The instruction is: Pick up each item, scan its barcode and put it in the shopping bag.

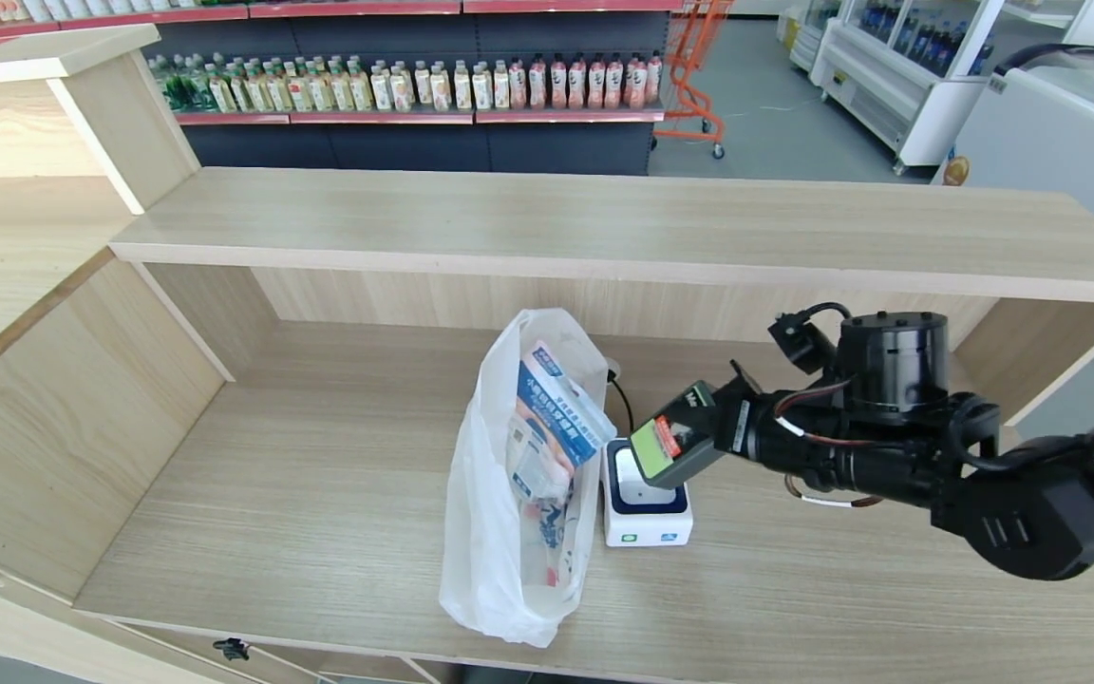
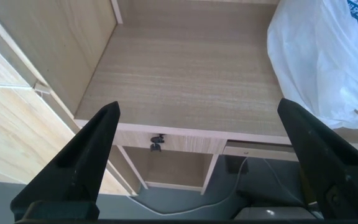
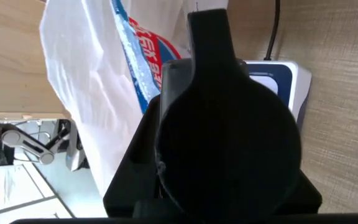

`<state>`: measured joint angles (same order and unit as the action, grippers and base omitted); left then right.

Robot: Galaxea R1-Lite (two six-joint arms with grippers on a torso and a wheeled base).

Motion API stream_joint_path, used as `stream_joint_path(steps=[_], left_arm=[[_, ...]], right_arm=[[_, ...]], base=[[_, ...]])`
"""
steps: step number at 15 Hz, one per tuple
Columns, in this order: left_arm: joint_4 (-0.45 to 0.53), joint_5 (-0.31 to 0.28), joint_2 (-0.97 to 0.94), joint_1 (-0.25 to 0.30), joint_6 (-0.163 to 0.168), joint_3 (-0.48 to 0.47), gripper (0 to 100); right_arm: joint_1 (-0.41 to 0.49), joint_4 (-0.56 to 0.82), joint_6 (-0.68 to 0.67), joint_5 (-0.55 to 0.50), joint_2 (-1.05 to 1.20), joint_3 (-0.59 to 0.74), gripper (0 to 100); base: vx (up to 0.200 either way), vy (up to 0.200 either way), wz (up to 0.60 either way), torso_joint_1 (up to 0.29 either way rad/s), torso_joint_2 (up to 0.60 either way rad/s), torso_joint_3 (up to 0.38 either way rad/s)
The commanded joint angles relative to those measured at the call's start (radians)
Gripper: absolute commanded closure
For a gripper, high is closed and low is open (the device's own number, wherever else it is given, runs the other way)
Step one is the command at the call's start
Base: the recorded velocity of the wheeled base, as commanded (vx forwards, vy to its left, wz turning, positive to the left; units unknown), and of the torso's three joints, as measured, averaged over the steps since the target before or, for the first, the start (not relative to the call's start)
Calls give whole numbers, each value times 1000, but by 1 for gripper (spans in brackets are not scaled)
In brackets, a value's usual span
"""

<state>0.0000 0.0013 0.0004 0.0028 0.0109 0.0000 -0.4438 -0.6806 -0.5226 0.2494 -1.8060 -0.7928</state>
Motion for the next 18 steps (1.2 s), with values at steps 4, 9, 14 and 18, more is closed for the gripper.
stream_joint_path(steps=[4, 9, 14, 18], left_arm=[[0, 0, 0, -1, -3, 0, 0], [0, 0, 0, -1, -3, 0, 0], [0, 0, 0, 0, -3, 0, 0], [0, 0, 0, -1, -3, 0, 0]], right_arm=[[-10, 185, -7, 48, 263, 21, 100], [-55, 289, -5, 44, 283, 24, 100], [-90, 322, 42, 33, 195, 27, 100], [-119, 305, 139, 31, 109, 50, 100]], base=[[0, 200, 0, 1, 2, 5], [0, 120, 0, 6, 4, 1], [0, 0, 0, 0, 0, 0], [0, 0, 0, 0, 0, 0]])
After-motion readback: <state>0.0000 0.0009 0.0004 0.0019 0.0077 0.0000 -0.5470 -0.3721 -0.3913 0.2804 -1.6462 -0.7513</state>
